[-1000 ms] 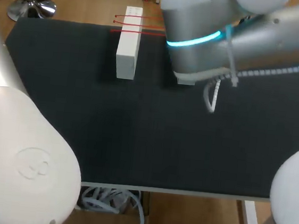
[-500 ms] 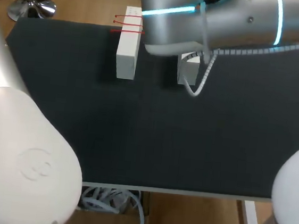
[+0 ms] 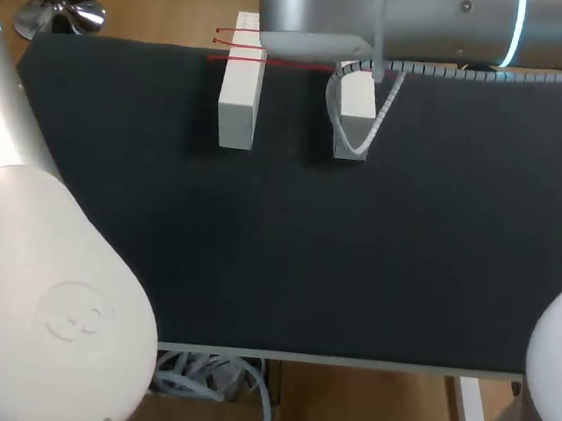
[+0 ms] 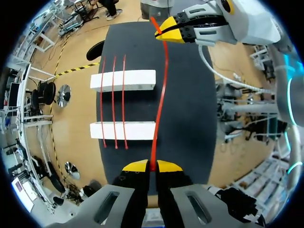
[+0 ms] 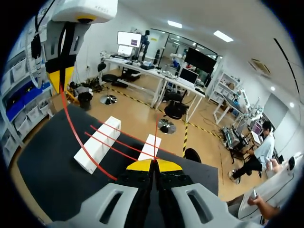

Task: Grab the tape and strap the tape.

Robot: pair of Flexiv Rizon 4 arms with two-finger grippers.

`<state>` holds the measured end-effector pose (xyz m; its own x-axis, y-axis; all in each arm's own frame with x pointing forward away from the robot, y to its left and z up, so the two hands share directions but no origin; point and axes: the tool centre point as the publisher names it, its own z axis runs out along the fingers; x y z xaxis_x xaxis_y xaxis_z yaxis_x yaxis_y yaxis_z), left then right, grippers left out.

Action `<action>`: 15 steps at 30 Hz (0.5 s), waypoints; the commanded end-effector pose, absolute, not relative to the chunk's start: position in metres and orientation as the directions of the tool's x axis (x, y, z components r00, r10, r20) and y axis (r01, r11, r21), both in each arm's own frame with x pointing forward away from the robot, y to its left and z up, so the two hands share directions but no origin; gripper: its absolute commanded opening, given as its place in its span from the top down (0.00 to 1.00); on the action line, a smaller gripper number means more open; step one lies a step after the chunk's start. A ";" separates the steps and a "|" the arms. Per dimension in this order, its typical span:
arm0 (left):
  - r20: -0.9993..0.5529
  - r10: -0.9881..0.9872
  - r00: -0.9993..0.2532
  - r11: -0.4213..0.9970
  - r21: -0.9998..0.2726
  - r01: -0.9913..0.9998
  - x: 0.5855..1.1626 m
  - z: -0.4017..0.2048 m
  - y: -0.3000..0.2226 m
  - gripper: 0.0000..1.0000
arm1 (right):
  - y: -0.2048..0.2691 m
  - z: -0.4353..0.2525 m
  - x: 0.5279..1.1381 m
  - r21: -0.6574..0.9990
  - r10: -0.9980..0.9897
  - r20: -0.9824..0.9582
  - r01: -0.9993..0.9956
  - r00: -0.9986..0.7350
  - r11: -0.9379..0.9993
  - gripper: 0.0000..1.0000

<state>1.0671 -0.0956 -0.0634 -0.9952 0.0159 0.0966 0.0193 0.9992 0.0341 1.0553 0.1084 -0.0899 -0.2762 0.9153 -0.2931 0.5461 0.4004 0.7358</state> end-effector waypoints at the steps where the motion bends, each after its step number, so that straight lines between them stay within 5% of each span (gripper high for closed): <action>1: 0.098 0.011 -0.995 0.999 0.040 0.015 1.068 -0.064 -0.098 1.00 | 0.104 -0.088 1.058 0.731 0.884 -0.331 0.503 -0.331 0.462 1.00; 15: 0.098 0.011 -0.995 0.999 0.040 0.015 1.068 -0.064 -0.098 1.00 | 0.090 -0.087 1.067 0.685 0.736 -0.503 0.310 -0.452 0.659 1.00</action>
<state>1.0673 -0.0981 -0.0650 -0.9953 0.0116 0.0963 0.0152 0.9992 0.0363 1.0701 0.0957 -0.0863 -0.4281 0.7486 -0.5062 0.3459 0.6532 0.6735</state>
